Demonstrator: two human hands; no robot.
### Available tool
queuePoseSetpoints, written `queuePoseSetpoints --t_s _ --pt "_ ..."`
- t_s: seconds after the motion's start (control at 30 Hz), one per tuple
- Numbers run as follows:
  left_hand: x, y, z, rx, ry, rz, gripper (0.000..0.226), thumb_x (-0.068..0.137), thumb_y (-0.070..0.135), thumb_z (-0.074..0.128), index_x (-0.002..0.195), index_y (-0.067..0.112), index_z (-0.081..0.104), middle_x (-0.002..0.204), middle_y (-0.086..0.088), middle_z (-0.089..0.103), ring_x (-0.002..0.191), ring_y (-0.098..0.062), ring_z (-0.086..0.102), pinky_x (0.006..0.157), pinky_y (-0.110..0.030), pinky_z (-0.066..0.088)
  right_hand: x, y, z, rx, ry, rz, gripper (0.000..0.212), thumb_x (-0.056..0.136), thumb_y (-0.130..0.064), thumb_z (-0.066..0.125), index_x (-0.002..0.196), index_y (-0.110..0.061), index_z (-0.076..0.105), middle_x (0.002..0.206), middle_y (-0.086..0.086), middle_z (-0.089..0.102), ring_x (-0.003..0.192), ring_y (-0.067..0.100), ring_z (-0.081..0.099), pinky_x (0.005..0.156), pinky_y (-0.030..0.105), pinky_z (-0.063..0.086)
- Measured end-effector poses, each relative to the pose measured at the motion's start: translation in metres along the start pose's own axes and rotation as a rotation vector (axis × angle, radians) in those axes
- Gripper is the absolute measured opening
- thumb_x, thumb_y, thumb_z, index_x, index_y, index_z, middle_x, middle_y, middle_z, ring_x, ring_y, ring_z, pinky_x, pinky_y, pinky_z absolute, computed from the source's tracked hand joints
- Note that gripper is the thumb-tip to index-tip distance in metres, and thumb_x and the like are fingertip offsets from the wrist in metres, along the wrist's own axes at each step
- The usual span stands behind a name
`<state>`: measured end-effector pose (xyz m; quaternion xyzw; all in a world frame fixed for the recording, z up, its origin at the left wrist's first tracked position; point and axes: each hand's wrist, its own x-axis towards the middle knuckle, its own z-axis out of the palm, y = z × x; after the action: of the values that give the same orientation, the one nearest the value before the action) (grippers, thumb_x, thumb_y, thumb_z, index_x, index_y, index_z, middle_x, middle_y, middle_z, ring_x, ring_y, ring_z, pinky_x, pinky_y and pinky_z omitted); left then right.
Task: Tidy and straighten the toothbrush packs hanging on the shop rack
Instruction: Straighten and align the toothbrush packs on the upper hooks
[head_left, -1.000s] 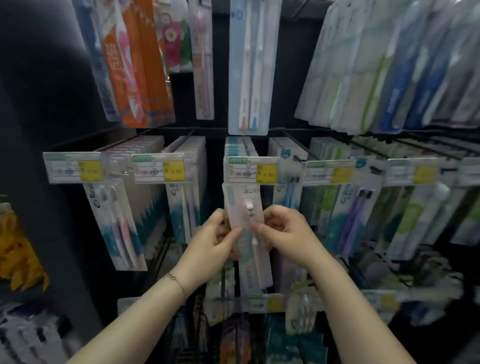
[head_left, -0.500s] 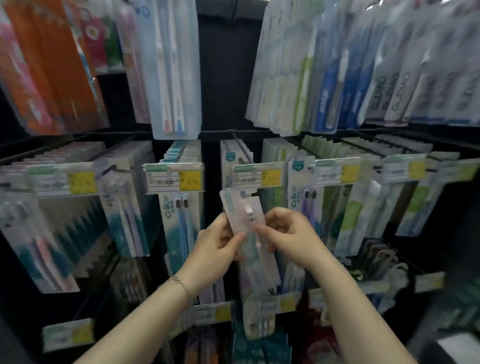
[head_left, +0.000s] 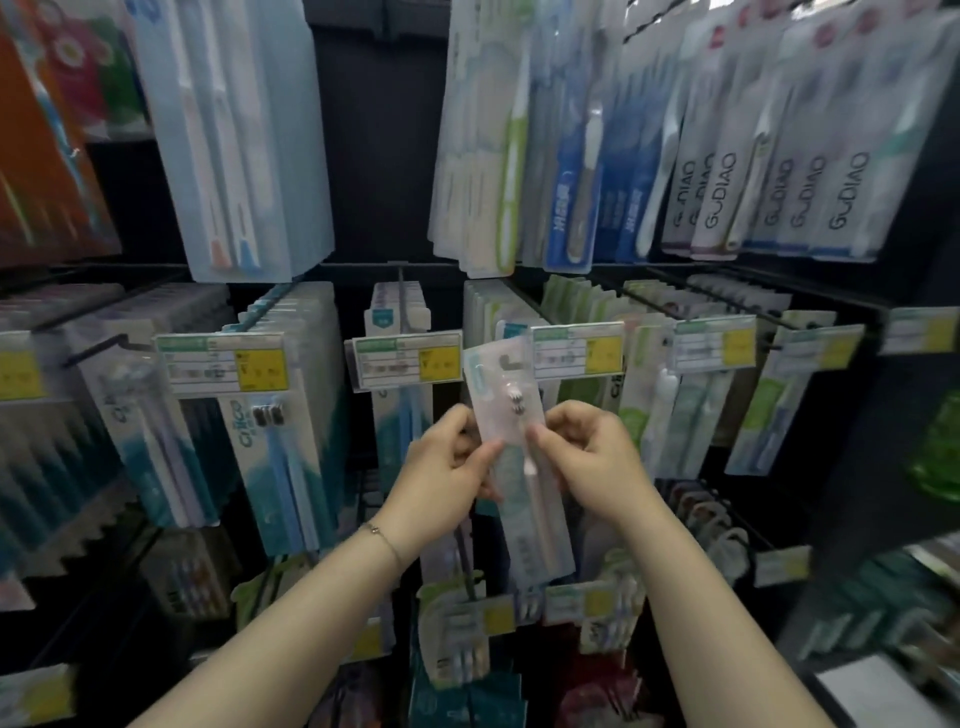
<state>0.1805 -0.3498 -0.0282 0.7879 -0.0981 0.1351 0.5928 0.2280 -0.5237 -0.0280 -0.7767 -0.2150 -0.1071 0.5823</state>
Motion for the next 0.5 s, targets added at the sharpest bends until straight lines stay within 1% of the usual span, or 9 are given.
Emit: queuePoseSetpoints --t_s 0.1,0.23,0.3,0.37,0.43,0.5 --pt "0.01 0.005 0.007 0.013 0.001 0.008 0.002 0.099 0.018 0.059 0.1 0.017 0.059 0.087 -0.005 0.075 0.069 -0.026 0.072 0.059 -0.028 0.059 0.004 0.0 -0.008 0.001 0.049 0.019 0.015 0.091 -0.027 0.068 0.079 -0.018 0.064 0.062 -0.002 0.062 0.051 0.013 0.053 0.053 0.03 0.044" --pt "0.022 0.012 0.012 0.043 -0.017 0.029 0.001 0.099 0.02 0.059 0.099 0.02 0.06 0.081 -0.005 0.074 0.065 -0.026 0.072 0.062 -0.034 0.06 0.007 -0.002 -0.015 0.006 0.1 0.023 0.012 0.092 -0.025 0.068 0.084 -0.017 0.065 0.067 -0.002 0.065 0.053 0.009 0.054 0.056 0.026 0.042" --pt "0.027 0.014 0.014 0.051 -0.044 0.027 0.002 0.098 0.022 0.059 0.099 0.022 0.061 0.081 -0.005 0.074 0.065 -0.026 0.071 0.063 -0.036 0.061 0.008 0.0 -0.017 0.009 0.115 0.046 0.011 0.092 -0.023 0.067 0.084 -0.016 0.065 0.064 -0.006 0.064 0.053 0.007 0.054 0.058 0.027 0.043" --pt "0.027 0.014 0.016 0.085 -0.051 0.03 0.007 0.1 0.025 0.056 0.099 0.023 0.062 0.083 -0.003 0.073 0.065 -0.022 0.071 0.064 -0.035 0.061 0.007 0.005 -0.019 0.011 0.124 0.068 0.013 0.092 -0.024 0.067 0.083 -0.015 0.065 0.059 -0.008 0.063 0.052 0.005 0.053 0.057 0.026 0.043" --pt "0.026 0.013 0.017 0.128 0.042 0.042 0.017 0.102 0.03 0.05 0.094 0.022 0.062 0.081 -0.001 0.07 0.065 -0.018 0.07 0.064 -0.035 0.061 0.004 0.01 -0.021 0.017 0.134 0.083 0.017 0.092 -0.027 0.067 0.083 -0.013 0.065 0.058 -0.008 0.061 0.049 0.006 0.051 0.052 0.025 0.043" --pt "0.03 0.011 0.012 0.133 0.194 0.048 0.015 0.103 0.03 0.047 0.093 0.027 0.059 0.084 -0.001 0.068 0.071 -0.018 0.069 0.065 -0.033 0.058 0.003 0.012 -0.022 0.029 0.144 0.094 0.019 0.092 -0.028 0.067 0.084 -0.011 0.065 0.061 -0.004 0.061 0.048 0.008 0.05 0.048 0.024 0.042"
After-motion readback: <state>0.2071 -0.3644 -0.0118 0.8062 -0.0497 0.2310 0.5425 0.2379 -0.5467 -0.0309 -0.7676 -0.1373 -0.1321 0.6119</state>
